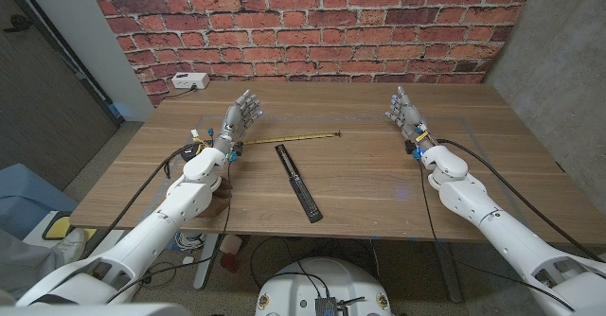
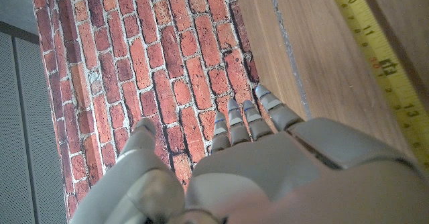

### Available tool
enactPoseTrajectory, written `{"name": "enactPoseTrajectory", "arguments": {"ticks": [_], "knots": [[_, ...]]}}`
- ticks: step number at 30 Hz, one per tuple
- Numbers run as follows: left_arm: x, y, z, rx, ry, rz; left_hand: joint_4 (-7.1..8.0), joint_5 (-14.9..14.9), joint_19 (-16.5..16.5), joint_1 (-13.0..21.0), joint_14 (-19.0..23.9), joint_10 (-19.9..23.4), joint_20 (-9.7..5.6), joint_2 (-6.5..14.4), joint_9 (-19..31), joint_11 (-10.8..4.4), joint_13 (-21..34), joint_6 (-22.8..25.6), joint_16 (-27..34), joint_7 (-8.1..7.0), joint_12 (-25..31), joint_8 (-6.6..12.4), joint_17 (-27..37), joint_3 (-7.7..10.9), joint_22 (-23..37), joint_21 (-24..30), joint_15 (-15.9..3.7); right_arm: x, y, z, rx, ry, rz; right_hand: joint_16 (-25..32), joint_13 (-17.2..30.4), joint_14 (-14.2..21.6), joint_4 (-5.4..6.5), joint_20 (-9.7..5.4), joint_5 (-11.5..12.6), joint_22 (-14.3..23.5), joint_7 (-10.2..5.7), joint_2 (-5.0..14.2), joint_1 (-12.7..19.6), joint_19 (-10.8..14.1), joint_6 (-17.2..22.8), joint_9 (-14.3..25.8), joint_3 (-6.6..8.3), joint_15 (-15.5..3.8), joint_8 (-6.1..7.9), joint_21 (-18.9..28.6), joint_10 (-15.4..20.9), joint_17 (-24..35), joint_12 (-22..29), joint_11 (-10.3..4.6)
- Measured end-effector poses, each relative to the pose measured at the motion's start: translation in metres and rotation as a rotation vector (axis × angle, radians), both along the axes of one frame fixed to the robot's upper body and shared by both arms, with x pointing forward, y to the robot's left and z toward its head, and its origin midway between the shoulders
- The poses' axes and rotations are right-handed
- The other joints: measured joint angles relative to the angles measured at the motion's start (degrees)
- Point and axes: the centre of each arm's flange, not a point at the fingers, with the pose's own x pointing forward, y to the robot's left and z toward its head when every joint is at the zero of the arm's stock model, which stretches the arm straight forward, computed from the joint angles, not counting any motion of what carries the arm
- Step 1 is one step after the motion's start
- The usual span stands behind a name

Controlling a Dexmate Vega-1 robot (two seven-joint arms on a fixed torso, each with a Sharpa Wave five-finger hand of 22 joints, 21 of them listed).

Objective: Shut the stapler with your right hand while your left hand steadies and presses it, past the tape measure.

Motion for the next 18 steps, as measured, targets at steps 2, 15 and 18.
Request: {"name": "enactPoseTrajectory", "arguments": {"ticks": [2,15,18], "knots": [[0.001,0.0,0.0,-0.003,-0.001,0.0,0.0,0.0,0.0,-0.01,0.0,0.0,0.0,0.0,0.0,0.0,0.0,0.0,0.0,0.0,0.0,0.0,0.0,0.0,0.0,0.0,0.0,0.0,0.0,-0.001,0.0,0.003,-0.002,0.0,0.0,0.0,0.0,0.0,0.0,0.0,0.0,0.0,0.0,0.0,0.0,0.07,0.0,0.0,0.0,0.0,0.0,0.0,0.0,0.0],[0.002,0.002,-0.001,-0.007,-0.009,0.0,0.0,0.0,0.0,-0.02,0.0,0.71,0.0,0.01,-0.01,-0.32,0.0,0.0,0.0,0.0,0.43,-0.01,0.0,0.0,0.0,0.0,0.0,-0.002,0.007,-0.003,0.013,-0.006,0.005,0.99,-0.01,1.79,-0.11,-1.85,0.0,-0.01,-0.93,-0.04,0.62,2.46,2.36,-0.1,0.11,-1.11,0.85,-0.36,2.58,-0.44,0.89,-0.73],[0.001,0.005,-0.002,-0.013,-0.015,0.003,0.0,0.0,0.0,-0.02,0.0,0.7,0.0,0.01,-0.01,-0.31,0.0,-0.01,0.0,0.0,0.45,-0.01,-0.01,0.0,-0.01,0.0,0.0,-0.005,0.011,-0.001,-0.001,-0.016,0.006,0.99,-0.01,1.77,-0.47,-1.85,0.0,-0.01,-0.86,0.3,1.05,2.45,2.29,-0.1,0.05,-1.09,0.85,-0.91,2.55,-0.44,0.82,-0.7]]}}
